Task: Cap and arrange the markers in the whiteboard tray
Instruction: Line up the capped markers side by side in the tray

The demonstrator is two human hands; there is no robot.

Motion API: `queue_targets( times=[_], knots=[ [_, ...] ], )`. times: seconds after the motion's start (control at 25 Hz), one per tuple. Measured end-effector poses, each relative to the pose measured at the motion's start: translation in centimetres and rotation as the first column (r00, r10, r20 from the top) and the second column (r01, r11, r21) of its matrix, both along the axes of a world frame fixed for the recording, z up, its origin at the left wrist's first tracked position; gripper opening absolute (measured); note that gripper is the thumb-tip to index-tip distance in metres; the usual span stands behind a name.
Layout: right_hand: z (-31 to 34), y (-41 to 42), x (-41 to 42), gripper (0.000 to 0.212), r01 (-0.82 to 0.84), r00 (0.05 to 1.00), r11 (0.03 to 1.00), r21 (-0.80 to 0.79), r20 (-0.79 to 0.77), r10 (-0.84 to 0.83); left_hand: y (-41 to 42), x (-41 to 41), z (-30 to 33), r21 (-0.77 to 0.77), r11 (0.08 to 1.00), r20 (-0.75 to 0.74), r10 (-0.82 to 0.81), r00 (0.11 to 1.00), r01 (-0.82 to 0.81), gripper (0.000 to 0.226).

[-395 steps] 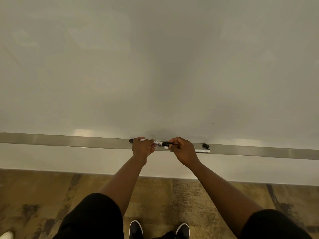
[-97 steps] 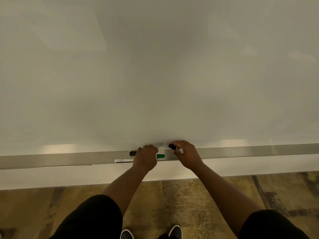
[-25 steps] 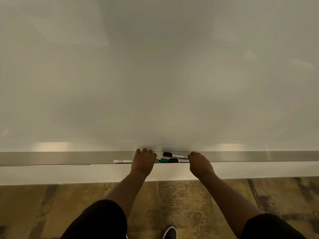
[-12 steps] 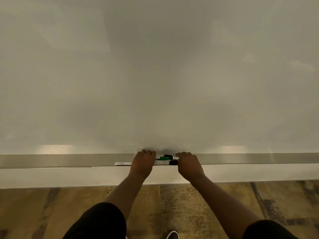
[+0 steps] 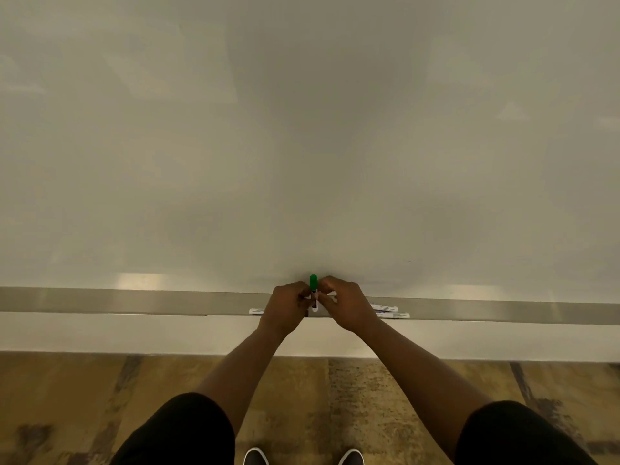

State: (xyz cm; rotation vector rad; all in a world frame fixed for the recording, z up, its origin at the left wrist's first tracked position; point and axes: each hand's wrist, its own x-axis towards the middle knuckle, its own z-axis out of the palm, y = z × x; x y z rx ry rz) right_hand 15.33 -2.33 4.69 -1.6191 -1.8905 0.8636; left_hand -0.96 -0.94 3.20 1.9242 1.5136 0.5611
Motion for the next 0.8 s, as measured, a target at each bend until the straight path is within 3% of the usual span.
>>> queue_targets(
  times=[0.2, 0.36, 0.64, 0.8],
  knots=[
    [0.1, 0.2, -0.6, 0.014, -0.023, 0.985, 0.998, 0.059, 0.172, 0.013, 0.3, -4.7, -2.1, -0.003, 0.999, -0.370, 0.046, 0.928, -0.051, 0.031],
    [-0.7, 0.2, -0.9, 0.015, -0.085, 0.944, 0.992, 0.091, 0.326, 0.051, 0.5, -5.4, -3.7, -0.083, 0.990, -0.534, -0.139, 0.834, 0.112, 0.029],
    [-1.2, -0.1, -0.8, 0.016, -0.066, 0.928, 0.984, 0.163, 0.372, 0.000, 1.2, -4.8, -3.7, 0.003, 0.986, -0.524, -0.143, 0.840, 0.169, 0.017],
    [-0.9, 0.0, -0.7, 0.013, -0.056, 0.929, 0.971, 0.232, 0.368, -0.035, 1.1, -4.9, -2.7, 0.057, 0.990, -0.367, -0.101, 0.925, 0.130, 0.020]
  ],
)
